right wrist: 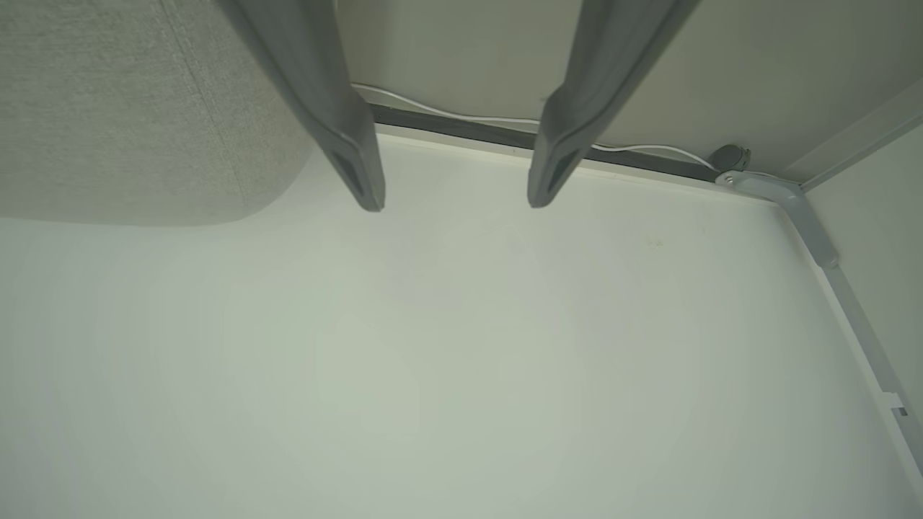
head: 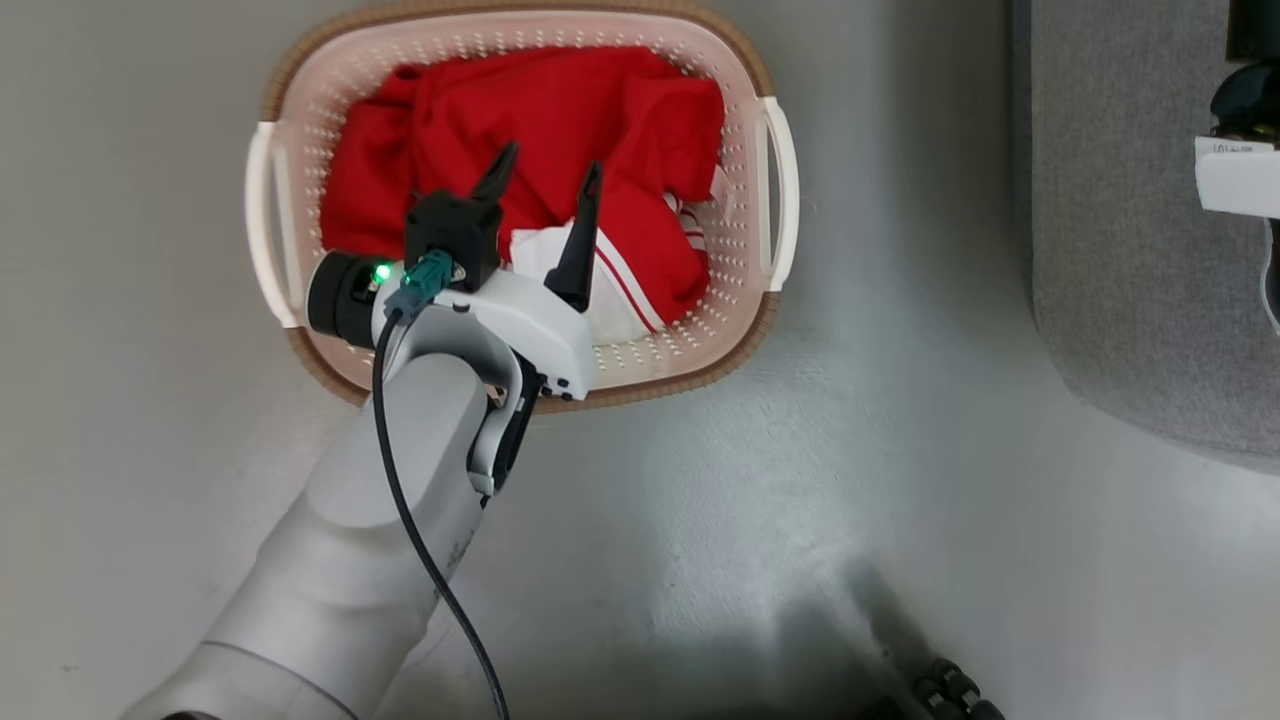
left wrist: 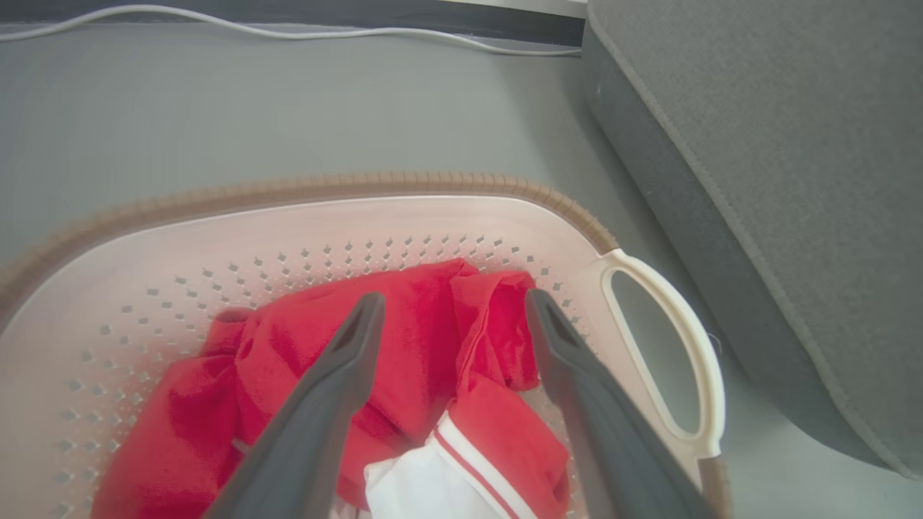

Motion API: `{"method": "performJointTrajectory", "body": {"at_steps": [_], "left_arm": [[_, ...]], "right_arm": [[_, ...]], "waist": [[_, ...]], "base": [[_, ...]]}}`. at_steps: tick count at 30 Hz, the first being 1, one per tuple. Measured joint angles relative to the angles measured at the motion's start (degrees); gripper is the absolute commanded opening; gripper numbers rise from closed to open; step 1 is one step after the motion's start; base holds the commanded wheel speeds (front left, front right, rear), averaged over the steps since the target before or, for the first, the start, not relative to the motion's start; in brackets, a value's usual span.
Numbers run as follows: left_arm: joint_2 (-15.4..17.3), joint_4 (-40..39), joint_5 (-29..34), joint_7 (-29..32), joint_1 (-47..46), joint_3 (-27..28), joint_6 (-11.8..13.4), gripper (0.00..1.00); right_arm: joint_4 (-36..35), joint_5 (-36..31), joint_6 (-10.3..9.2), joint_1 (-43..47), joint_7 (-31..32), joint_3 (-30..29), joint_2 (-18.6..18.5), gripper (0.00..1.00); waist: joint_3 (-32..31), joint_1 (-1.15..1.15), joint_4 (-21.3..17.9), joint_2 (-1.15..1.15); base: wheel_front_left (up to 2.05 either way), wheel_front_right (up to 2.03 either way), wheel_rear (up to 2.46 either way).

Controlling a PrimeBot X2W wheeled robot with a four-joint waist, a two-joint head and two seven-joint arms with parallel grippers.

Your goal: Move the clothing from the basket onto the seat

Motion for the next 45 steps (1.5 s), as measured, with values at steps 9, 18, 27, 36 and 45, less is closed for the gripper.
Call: {"method": "performJointTrajectory", "body": {"at_steps": [9, 18, 27, 36, 45], "left_arm": [[0.0, 8.0, -0.8, 0.0, -7.6, -1.9, -1.4, 1.0], [0.2, 15.5, -0.6, 0.0, -14.5, -0.4, -0.8, 1.0], [0.2, 24.6, -0.3, 0.0, -17.6, -2.4, 1.5, 1.0], [0.2, 29.4, -1.6, 3.7, -20.7, -7.1, 3.2, 0.0], [0.2, 30.3, -3.1, 4.7, -20.2, -10.6, 2.8, 0.0]], "right_arm": [[-4.2, 0.7, 0.0, -3.9, 0.0, 0.2, 2.3, 1.0], [-7.3, 1.0, 0.0, -6.6, 0.0, 1.1, 4.9, 1.0], [-8.0, 1.4, 0.0, -6.6, 0.0, 1.2, 5.7, 1.0], [-8.0, 1.5, 0.0, -6.3, 0.0, 1.0, 6.0, 1.0], [-7.1, 2.5, 0.0, -6.2, 0.0, 0.5, 6.7, 1.0]], "waist": [[6.5, 0.0, -3.6, 0.0], [12.3, 0.0, -7.7, 0.0], [12.9, 0.0, -9.5, 0.0], [12.7, 0.0, -10.3, 0.0], [11.0, 0.0, -11.1, 0.0]], "base": [[0.0, 0.0, 0.0], [0.0, 0.0, 0.0], [0.0, 0.0, 0.0], [0.0, 0.0, 0.0], [0.0, 0.0, 0.0]]}}
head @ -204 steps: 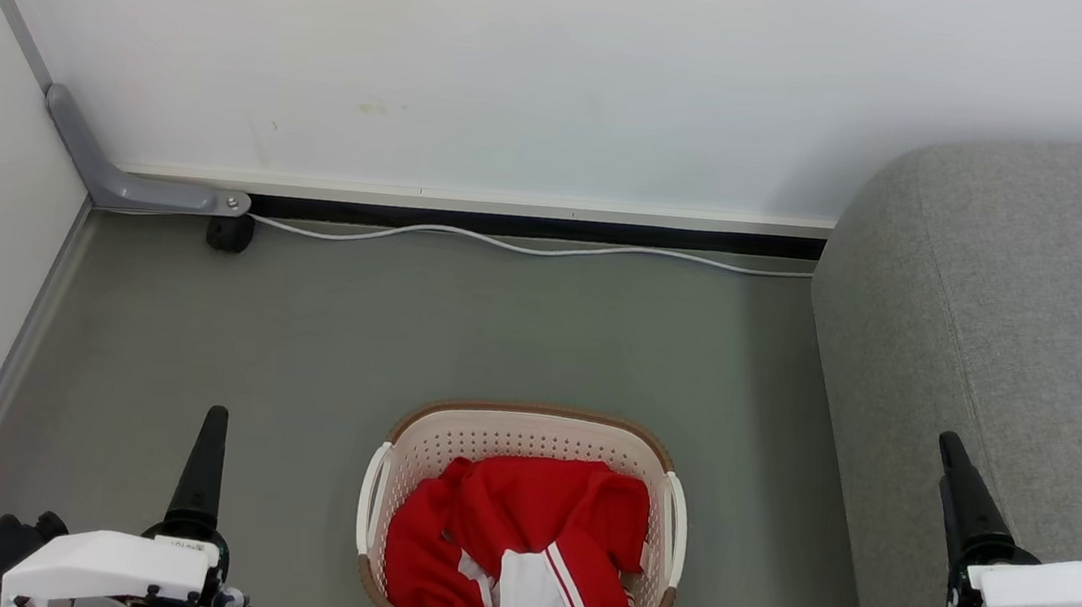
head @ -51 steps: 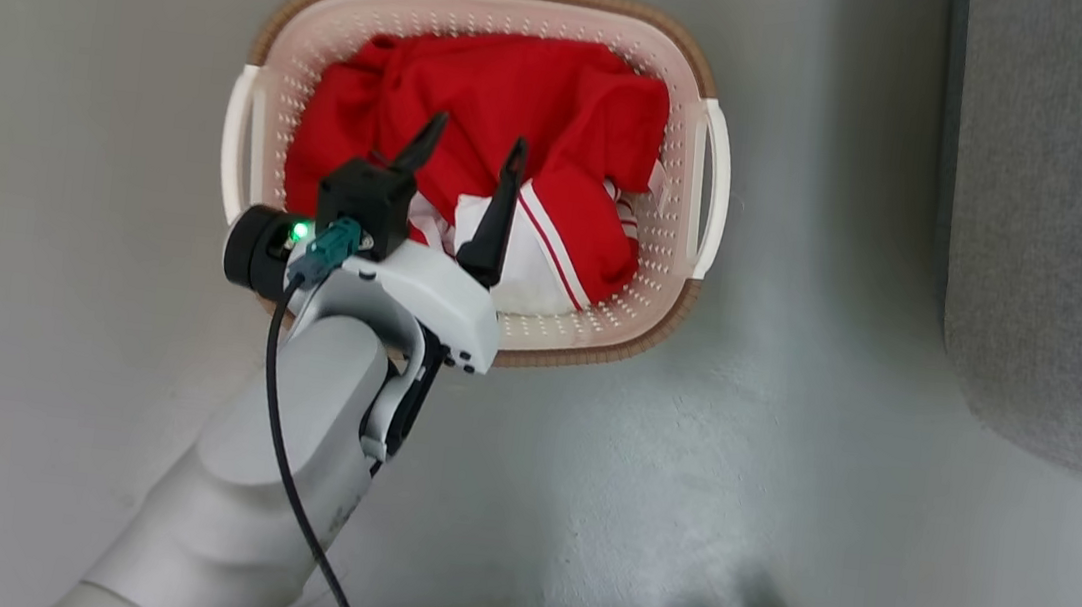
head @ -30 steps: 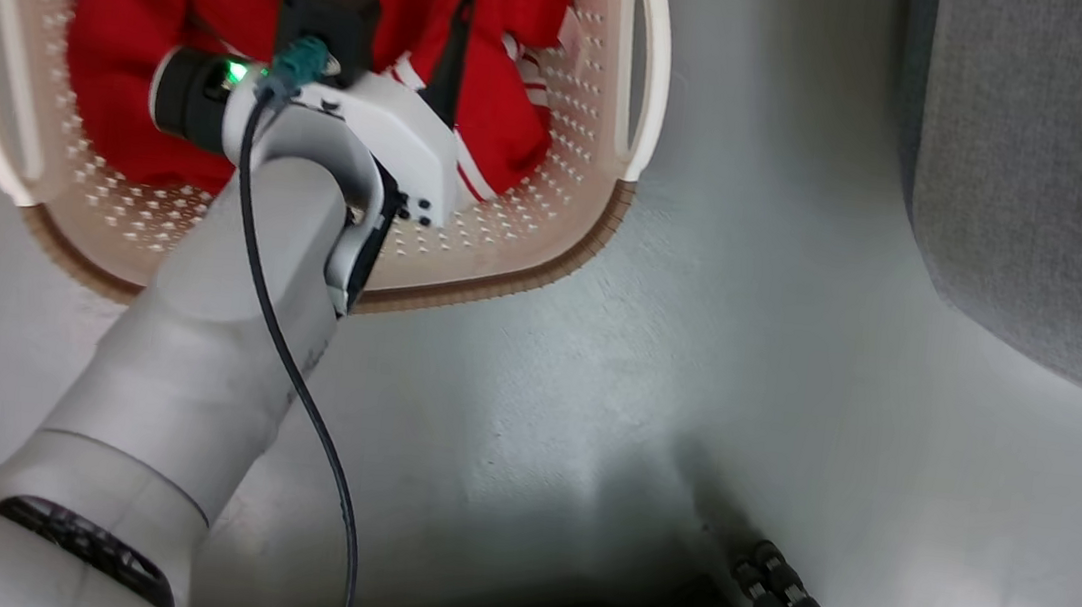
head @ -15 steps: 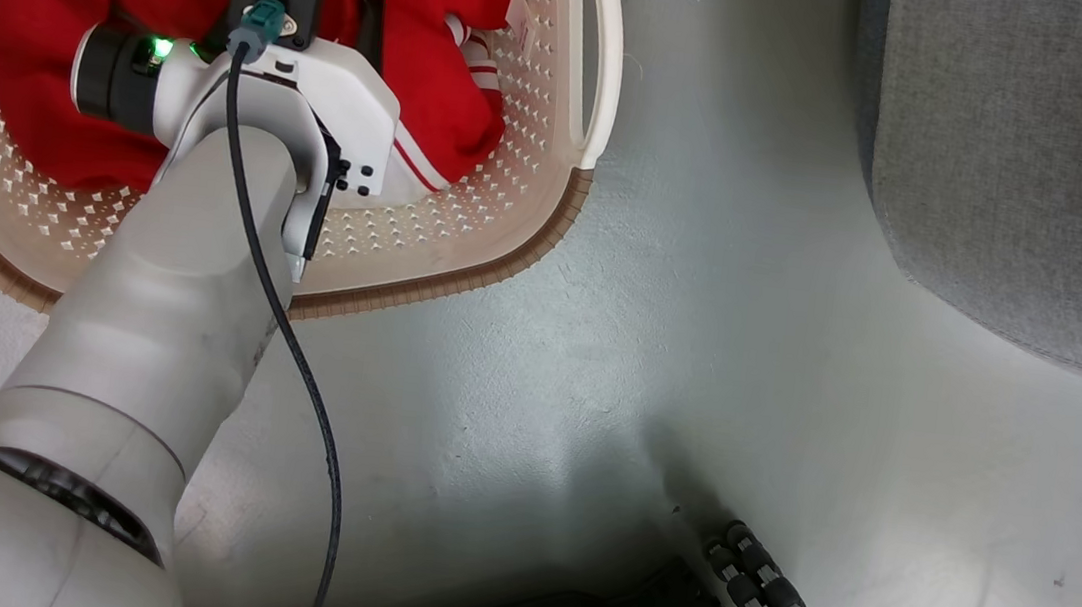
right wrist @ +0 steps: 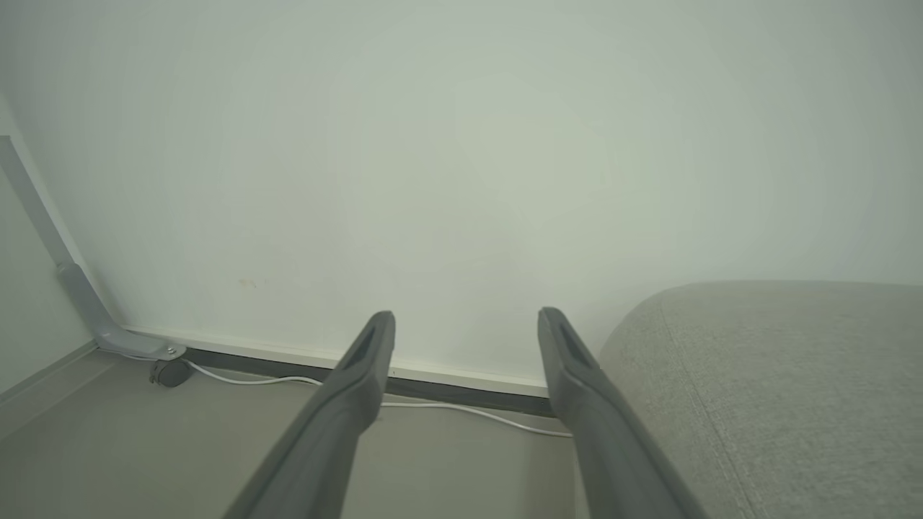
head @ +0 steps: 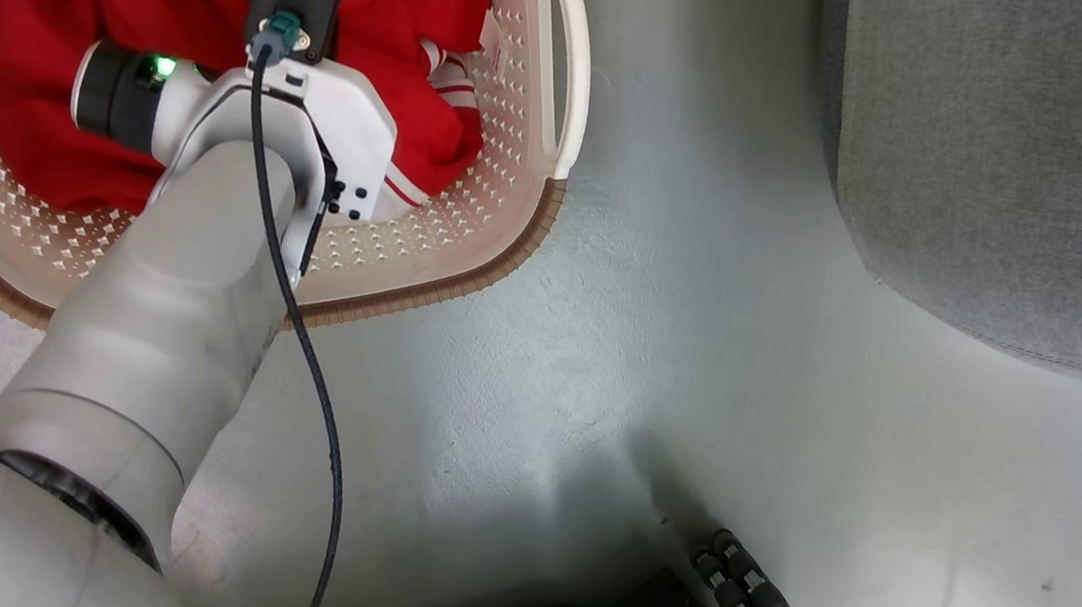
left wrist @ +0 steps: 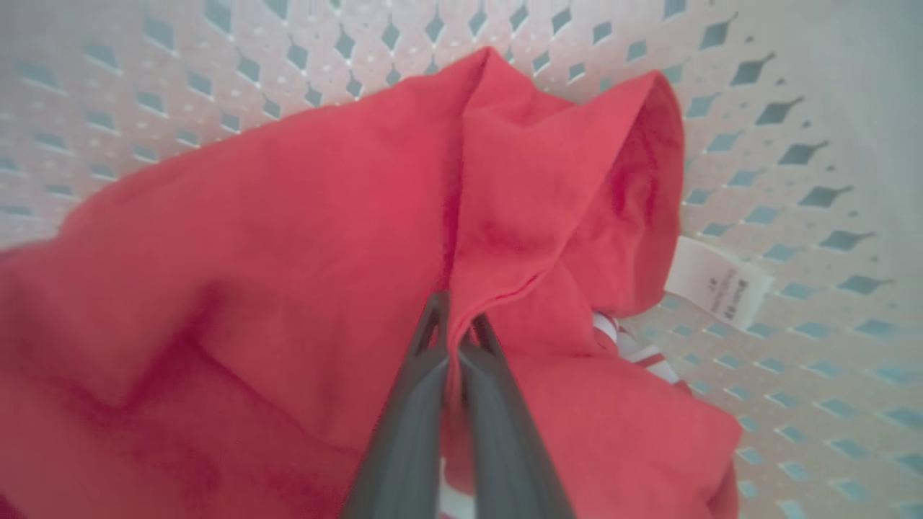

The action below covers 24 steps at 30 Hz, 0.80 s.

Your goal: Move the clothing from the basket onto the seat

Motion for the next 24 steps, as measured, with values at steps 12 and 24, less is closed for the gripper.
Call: {"method": "performJointTrajectory", "body": {"at_steps": [12, 24], "left_arm": [[0.0, -6.2, -6.8, -4.3, 9.0, -2.9, -1.2, 0.0], [0.0, -22.2, -6.8, -4.5, 18.3, -2.8, 0.4, 0.0]], "right_arm": [[5.5, -0.6, 0.0, 4.5, 0.0, -0.1, -0.2, 1.0], [11.1, -2.8, 0.0, 14.3, 0.0, -1.6, -2.0, 1.0]], "waist": [[-8.4, 0.0, 2.3, 0.0], [-21.1, 0.0, 7.8, 0.0]], "base": [[0.0, 0.0, 0.0], [0.0, 0.0, 0.0]]}}
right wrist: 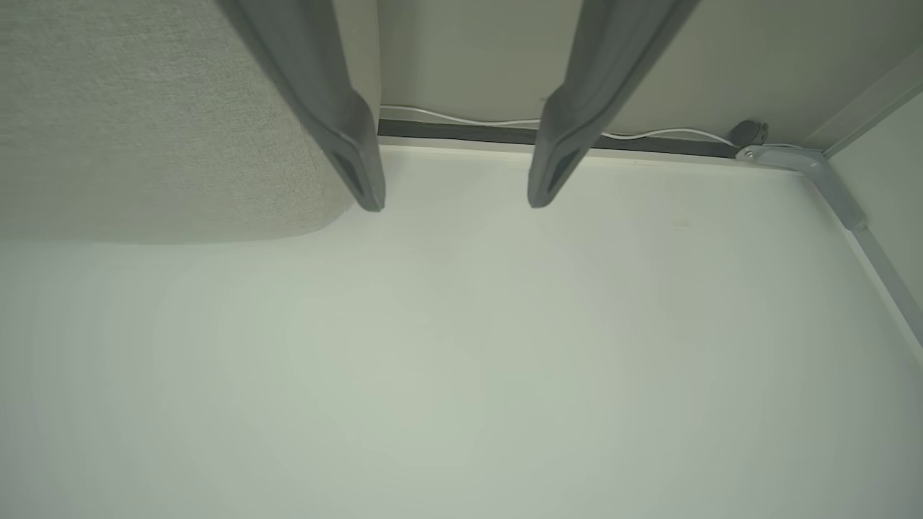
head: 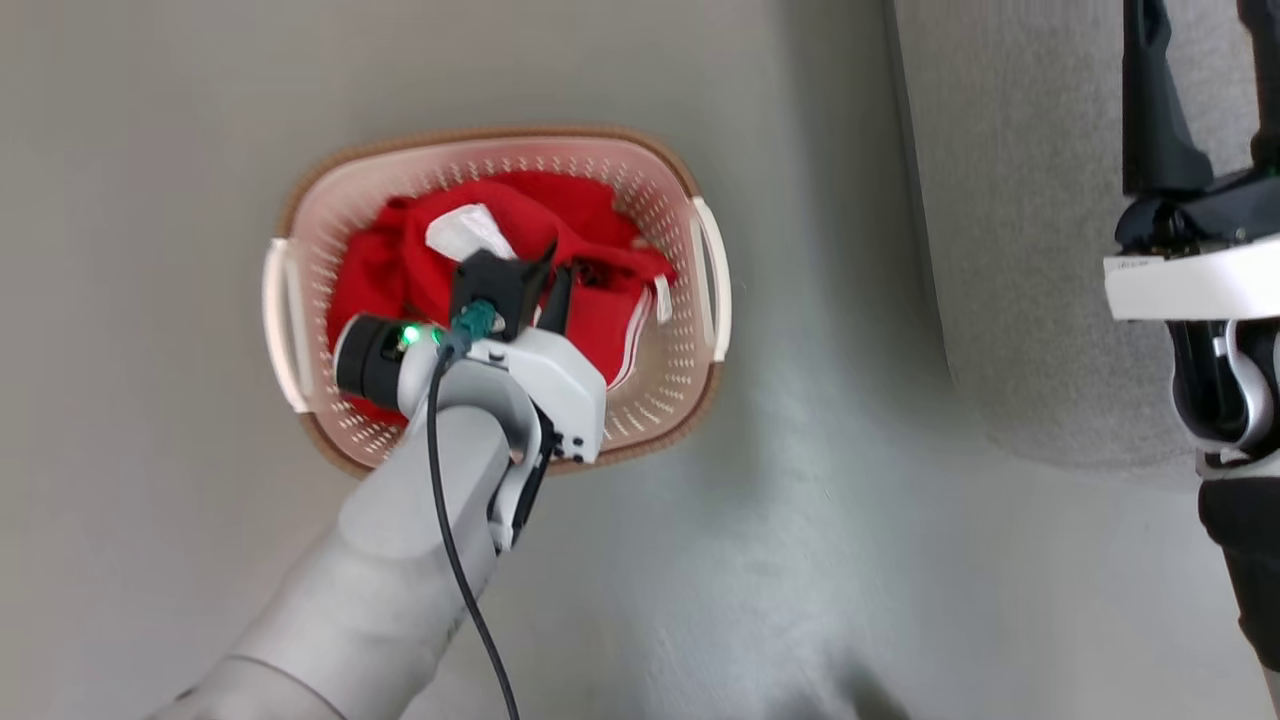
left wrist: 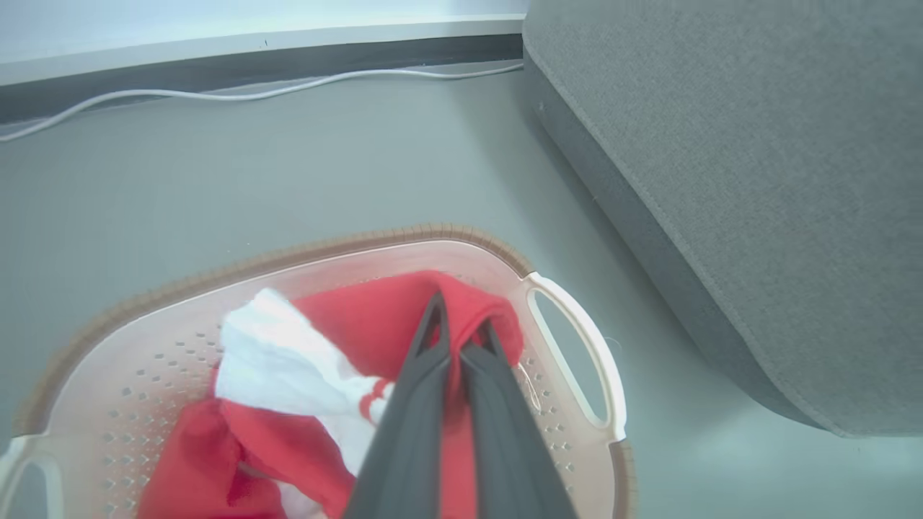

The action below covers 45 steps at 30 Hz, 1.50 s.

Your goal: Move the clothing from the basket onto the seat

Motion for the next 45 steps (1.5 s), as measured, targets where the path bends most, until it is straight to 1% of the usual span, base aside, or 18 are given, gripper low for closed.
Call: {"method": "performJointTrajectory", "body": {"at_steps": [1, 7, 9, 10, 11, 14, 19, 20, 23, 28, 34, 39, 45], "left_arm": [[0.0, -1.5, 0.5, 0.0, 1.9, 0.8, 0.0, 0.0], [-0.1, -6.0, 2.3, 0.0, 7.5, 3.4, -0.4, 0.0], [-0.1, -7.5, 3.3, 0.0, 10.3, 4.9, -0.6, 0.0], [-0.1, -9.0, 4.9, 0.0, 12.9, 6.7, -1.2, 0.0], [-0.1, -9.6, 5.2, 0.0, 13.7, 7.4, -1.6, 0.0], [-0.1, -12.3, 6.5, 0.0, 15.8, 9.7, -1.9, 0.0], [-0.2, -16.4, 9.2, 0.0, 17.6, 11.8, -3.1, 0.0], [-0.2, -16.4, 9.2, 0.0, 17.6, 11.8, -3.1, 0.0], [-0.2, -19.4, 11.0, 0.0, 18.0, 12.9, -3.6, 0.0], [-0.2, -22.9, 12.2, 0.0, 18.0, 13.6, -4.2, 0.0], [-0.2, -25.2, 13.3, 0.0, 17.5, 13.2, -5.7, 0.0], [-0.2, -26.6, 13.7, 0.0, 13.6, 12.3, -6.7, 0.0], [-0.3, -27.7, 14.0, -0.1, 8.1, 10.9, -7.1, 0.0]], "right_arm": [[0.8, -0.2, 0.0, 1.4, 0.0, -0.4, 0.1, 1.0], [3.5, -0.9, 0.0, 6.1, 0.0, -1.0, 0.4, 1.0], [4.8, -1.1, 0.0, 8.3, 0.0, -1.5, 0.7, 1.0], [5.8, -1.4, 0.0, 10.5, 0.0, -1.9, 1.3, 1.0], [6.2, -1.6, 0.0, 11.2, 0.0, -2.0, 1.5, 1.0], [7.2, -2.5, 0.0, 13.2, 0.0, -2.2, 2.0, 1.0], [8.3, -3.6, 0.0, 15.9, 0.0, -2.5, 2.8, 1.0], [8.3, -3.6, 0.0, 15.9, 0.0, -2.5, 2.8, 1.0], [9.0, -4.2, 0.0, 17.2, 0.0, -3.0, 3.5, 1.0], [9.8, -4.8, 0.0, 19.0, 0.0, -3.7, 4.5, 1.0], [10.7, -5.5, 0.0, 20.8, 0.0, -4.0, 5.3, 1.0], [11.0, -6.0, 0.0, 21.5, 0.0, -4.1, 5.7, 1.0], [11.3, -6.0, 0.0, 21.6, 0.0, -4.1, 6.1, 1.0]], "waist": [[-2.1, 0.0, 0.8, 0.0], [-8.7, 0.0, 2.9, 0.0], [-12.1, 0.0, 4.0, 0.0], [-15.6, 0.0, 4.9, 0.0], [-16.8, 0.0, 5.2, 0.0], [-20.1, 0.0, 6.1, 0.0], [-24.7, 0.0, 7.5, 0.0], [-24.7, 0.0, 7.5, 0.0], [-27.5, 0.0, 8.7, 0.0], [-30.4, 0.0, 9.8, 0.0], [-32.9, 0.0, 10.5, 0.0], [-33.6, 0.0, 10.7, 0.0], [-33.5, 0.0, 10.7, 0.0]], "base": [[0.0, 0.0, 0.0], [0.0, 0.0, 0.0], [0.0, 0.0, 0.0], [0.0, 0.0, 0.0], [0.0, 0.0, 0.0], [0.0, 0.0, 0.0], [0.0, 0.0, 0.0], [0.0, 0.0, 0.0], [0.0, 0.0, 0.0], [0.0, 0.0, 0.0], [0.0, 0.0, 0.0], [0.0, 0.0, 0.0], [0.0, 0.0, 0.0]]}}
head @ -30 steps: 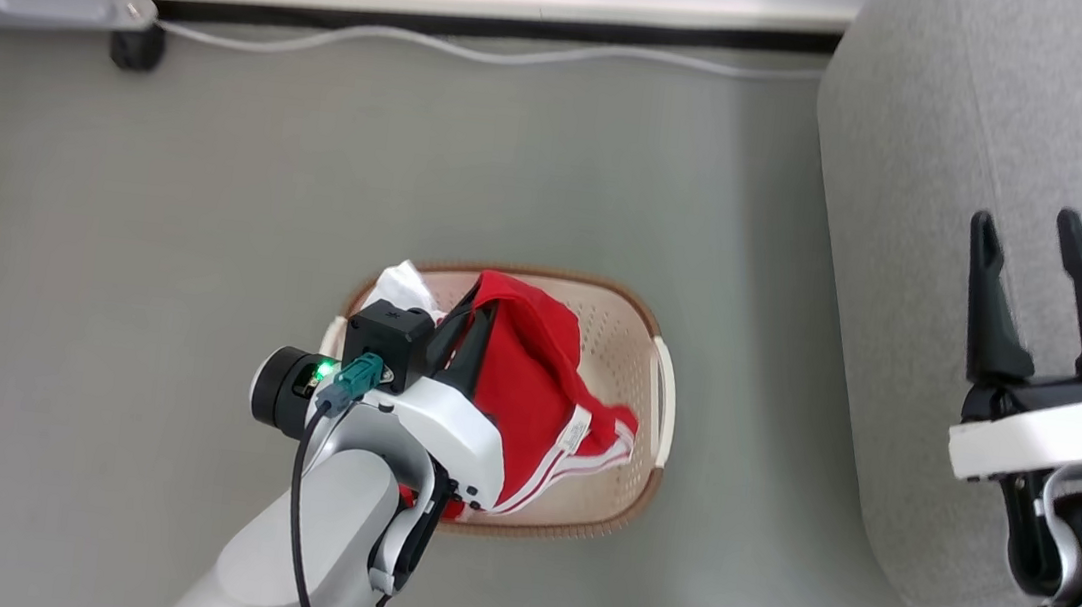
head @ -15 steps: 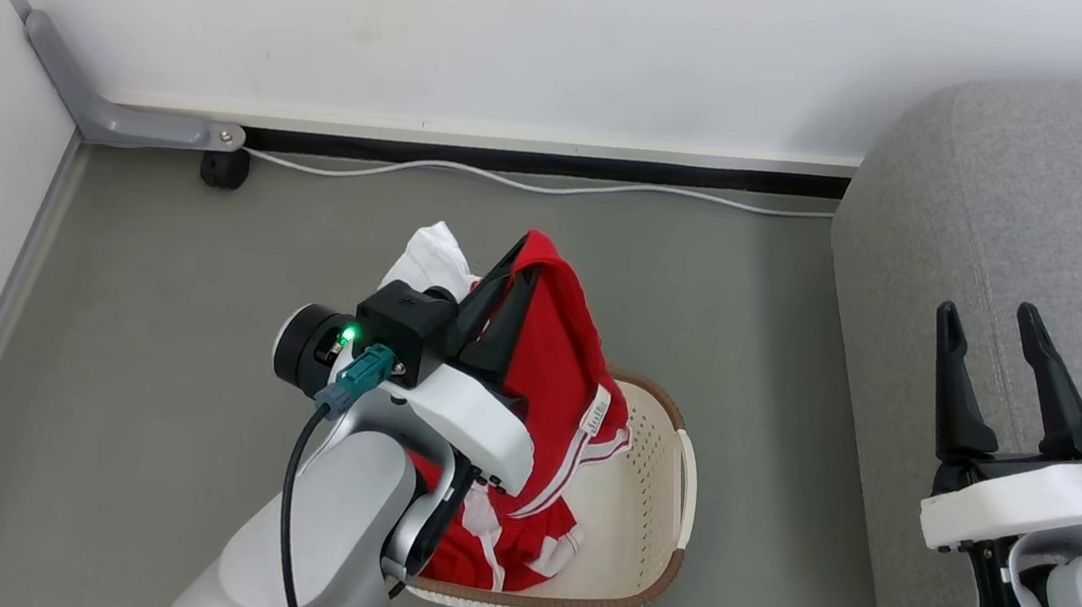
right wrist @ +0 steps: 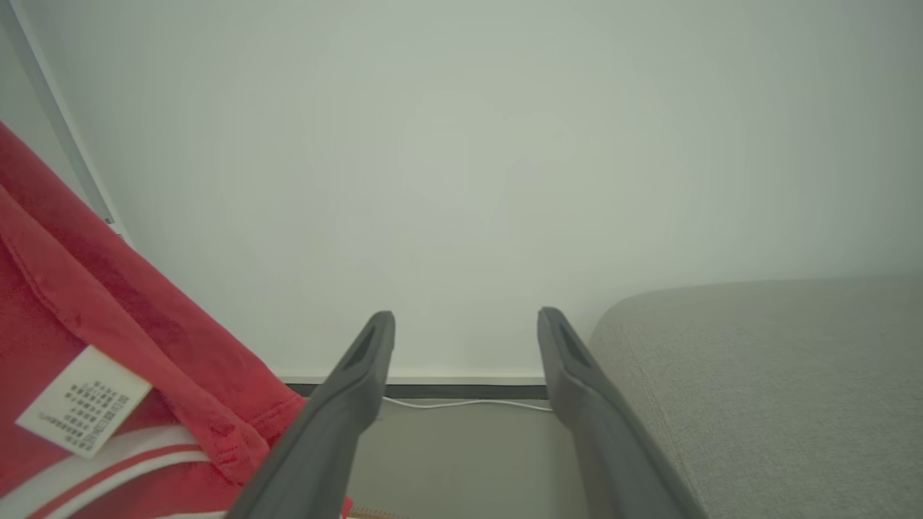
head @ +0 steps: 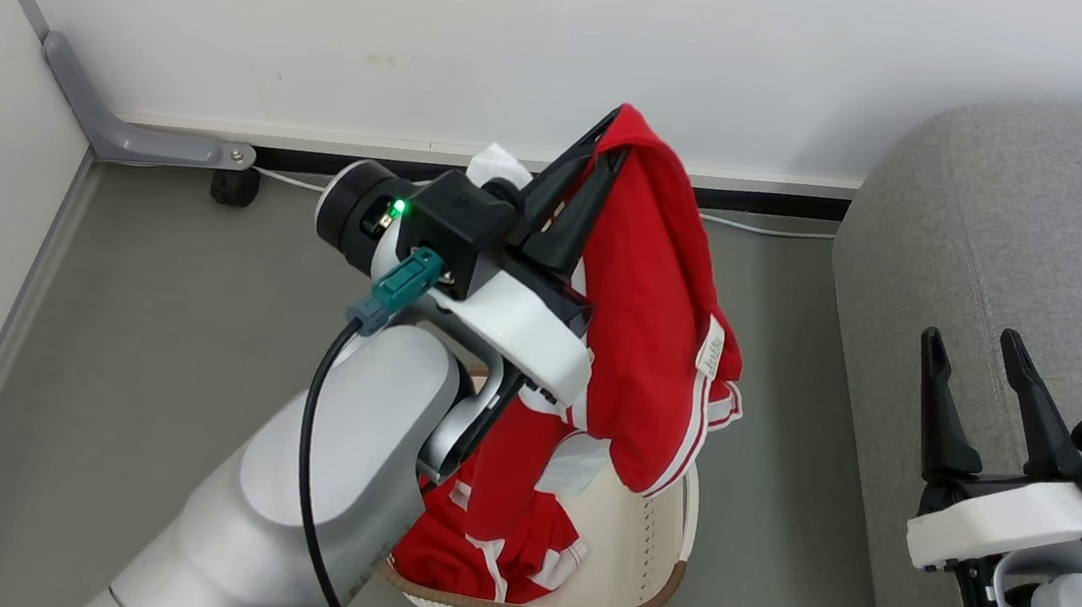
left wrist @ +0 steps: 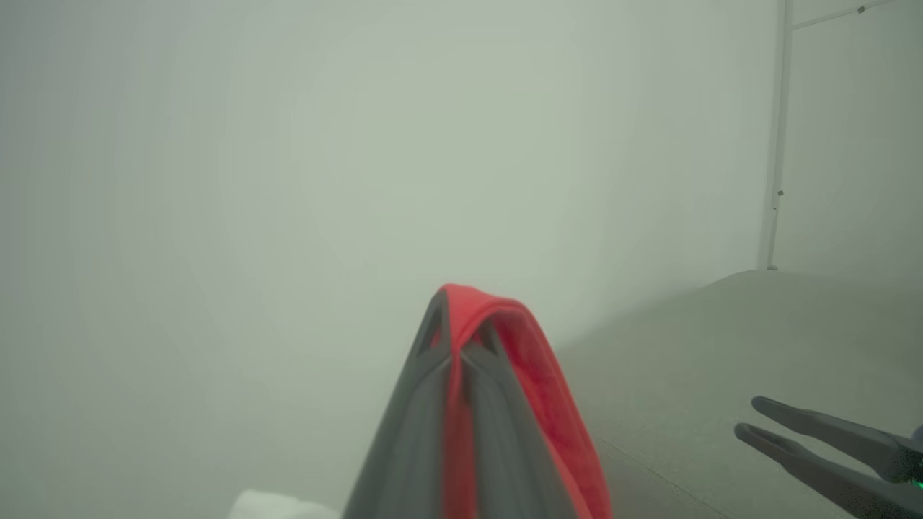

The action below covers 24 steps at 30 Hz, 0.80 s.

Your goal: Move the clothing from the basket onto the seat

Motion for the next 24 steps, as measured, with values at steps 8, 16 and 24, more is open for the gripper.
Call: {"method": "performJointTrajectory", "body": {"at_steps": [8, 16, 24], "left_arm": [[-0.2, -0.3, -1.2, -0.2, -4.7, -2.1, 0.1, 0.0], [-0.2, -0.1, -2.1, -0.2, -5.4, -4.0, 1.1, 0.0], [-0.1, -0.4, -2.7, -0.2, -5.5, -6.6, 1.9, 0.0]], "right_arm": [[0.2, 0.0, 0.0, 0.0, 0.0, 0.5, 0.2, 1.0], [-6.4, 4.0, 0.01, -2.6, 0.0, 10.8, -3.5, 1.0], [-9.6, 11.5, 0.01, -11.3, 0.0, 27.3, -13.4, 1.0]], "waist": [[0.2, 0.0, -0.4, 0.0], [1.2, 0.0, -1.1, 0.0], [2.5, 0.0, -1.0, 0.0]], "base": [[0.0, 0.0, 0.0], [0.0, 0.0, 0.0], [0.0, 0.0, 0.0]]}}
